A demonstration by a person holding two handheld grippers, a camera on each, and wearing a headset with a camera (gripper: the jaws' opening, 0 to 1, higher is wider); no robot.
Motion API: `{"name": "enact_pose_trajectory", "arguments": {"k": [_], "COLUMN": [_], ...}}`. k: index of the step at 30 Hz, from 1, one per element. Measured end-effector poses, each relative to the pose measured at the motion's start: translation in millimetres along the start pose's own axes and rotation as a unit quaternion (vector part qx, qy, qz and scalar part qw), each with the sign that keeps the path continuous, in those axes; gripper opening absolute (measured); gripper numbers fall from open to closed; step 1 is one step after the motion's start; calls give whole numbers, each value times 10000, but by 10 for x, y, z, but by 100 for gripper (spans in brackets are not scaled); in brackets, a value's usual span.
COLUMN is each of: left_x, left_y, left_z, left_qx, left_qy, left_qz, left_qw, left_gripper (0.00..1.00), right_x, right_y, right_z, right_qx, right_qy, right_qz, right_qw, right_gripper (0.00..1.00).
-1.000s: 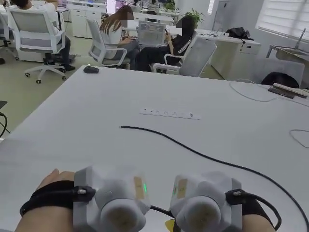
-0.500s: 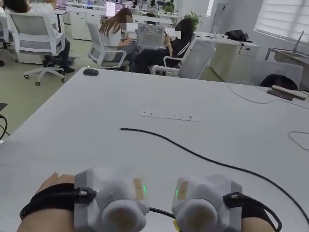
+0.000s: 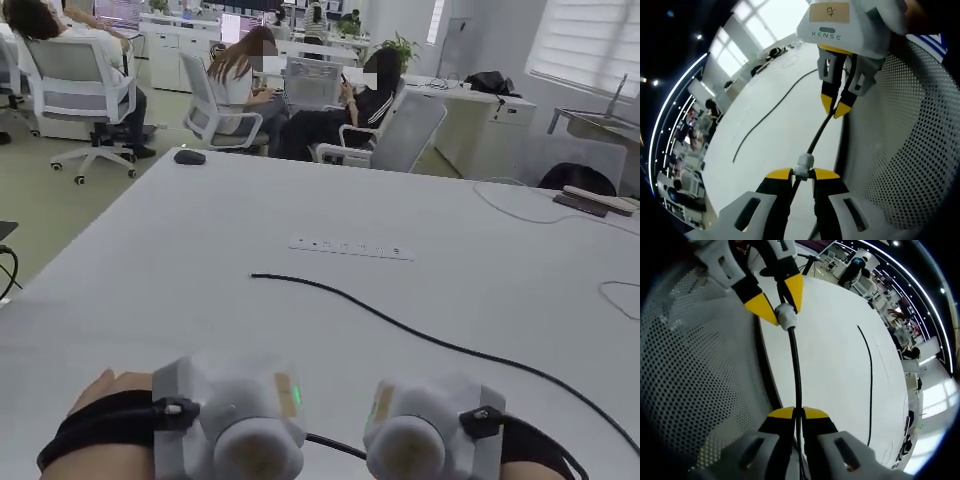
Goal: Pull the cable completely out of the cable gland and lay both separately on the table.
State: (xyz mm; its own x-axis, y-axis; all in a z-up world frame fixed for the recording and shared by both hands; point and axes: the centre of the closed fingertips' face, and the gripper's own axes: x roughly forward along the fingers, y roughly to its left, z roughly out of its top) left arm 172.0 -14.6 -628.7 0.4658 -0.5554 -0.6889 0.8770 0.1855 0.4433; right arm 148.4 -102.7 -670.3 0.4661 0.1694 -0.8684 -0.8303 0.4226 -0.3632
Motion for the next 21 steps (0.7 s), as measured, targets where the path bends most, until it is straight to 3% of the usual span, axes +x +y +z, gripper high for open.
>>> {"name": "enact_pose_trajectory", "arguments": {"k": [4,8,10,14,17,21], "left_x": [-18,-12,-29,-22,-36,-26], "left_y": [7,-10,-41,-83,-99,-115], "left_z": [40,49,118,127,173,169], "left_qx": [137,227,326,393,439,476], "left_qy": [-74,-60,-227,-233,-347,-323], "left_qz": [75,45,-8,-79,-108,-149], "left_qw": [9999,9997,9992,9989,9984,9982], "left_gripper": [17,17,17,17,17,17], "right_x": [-2,-41,-64,-100,-124,-126], "right_y": [8,13,21,81,80,55], "right_z": [73,175,274,369,414,397], "right_qx": [2,-38,-161,-344,-395,-317], "right_qy": [-142,-418,-636,-858,-976,-984], "right_qz": [-8,3,-22,18,11,-6], "right_qw": [9999,9991,9978,9957,9944,9946], "right_gripper": [23,23,24,23,17,4]}}
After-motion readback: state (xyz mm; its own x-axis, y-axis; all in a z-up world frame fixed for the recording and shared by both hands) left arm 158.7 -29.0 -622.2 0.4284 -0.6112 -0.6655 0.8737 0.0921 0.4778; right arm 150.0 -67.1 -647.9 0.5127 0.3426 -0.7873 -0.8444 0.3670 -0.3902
